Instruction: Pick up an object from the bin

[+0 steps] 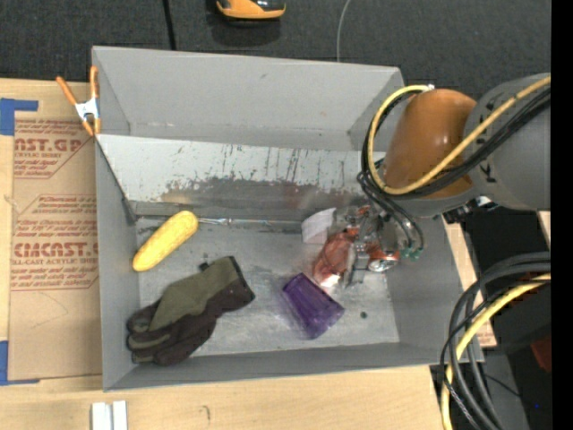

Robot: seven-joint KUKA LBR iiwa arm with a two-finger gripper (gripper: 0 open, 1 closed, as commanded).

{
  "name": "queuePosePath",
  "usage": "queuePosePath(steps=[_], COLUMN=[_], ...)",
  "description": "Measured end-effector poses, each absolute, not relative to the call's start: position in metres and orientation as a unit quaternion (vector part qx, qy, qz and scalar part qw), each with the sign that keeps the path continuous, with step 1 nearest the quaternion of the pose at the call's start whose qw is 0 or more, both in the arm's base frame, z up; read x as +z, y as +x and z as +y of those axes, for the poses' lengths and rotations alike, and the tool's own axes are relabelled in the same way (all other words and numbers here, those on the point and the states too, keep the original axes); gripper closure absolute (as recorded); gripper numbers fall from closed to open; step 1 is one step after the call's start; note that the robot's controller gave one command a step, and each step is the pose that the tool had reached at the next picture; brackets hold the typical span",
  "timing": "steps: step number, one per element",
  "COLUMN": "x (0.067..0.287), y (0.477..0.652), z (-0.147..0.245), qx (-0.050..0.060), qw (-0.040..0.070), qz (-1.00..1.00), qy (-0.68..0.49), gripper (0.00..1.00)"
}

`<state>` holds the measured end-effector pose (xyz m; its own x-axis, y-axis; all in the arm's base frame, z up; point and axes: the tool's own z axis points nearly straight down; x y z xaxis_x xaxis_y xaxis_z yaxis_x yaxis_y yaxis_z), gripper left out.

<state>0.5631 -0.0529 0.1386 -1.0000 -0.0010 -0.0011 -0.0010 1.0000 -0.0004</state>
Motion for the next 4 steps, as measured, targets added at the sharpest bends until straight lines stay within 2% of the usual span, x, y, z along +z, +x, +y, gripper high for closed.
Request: queuePosePath(steps=[3,4], x=[0.139,0.17], y=[0.563,0.577], z=[-0.053,-0.061], qx=[0.0,0.0], qw=[0.001,0.001], qz=[1.0,1.0], qy=[-0.001,-0.008], gripper=[1.0,1.0])
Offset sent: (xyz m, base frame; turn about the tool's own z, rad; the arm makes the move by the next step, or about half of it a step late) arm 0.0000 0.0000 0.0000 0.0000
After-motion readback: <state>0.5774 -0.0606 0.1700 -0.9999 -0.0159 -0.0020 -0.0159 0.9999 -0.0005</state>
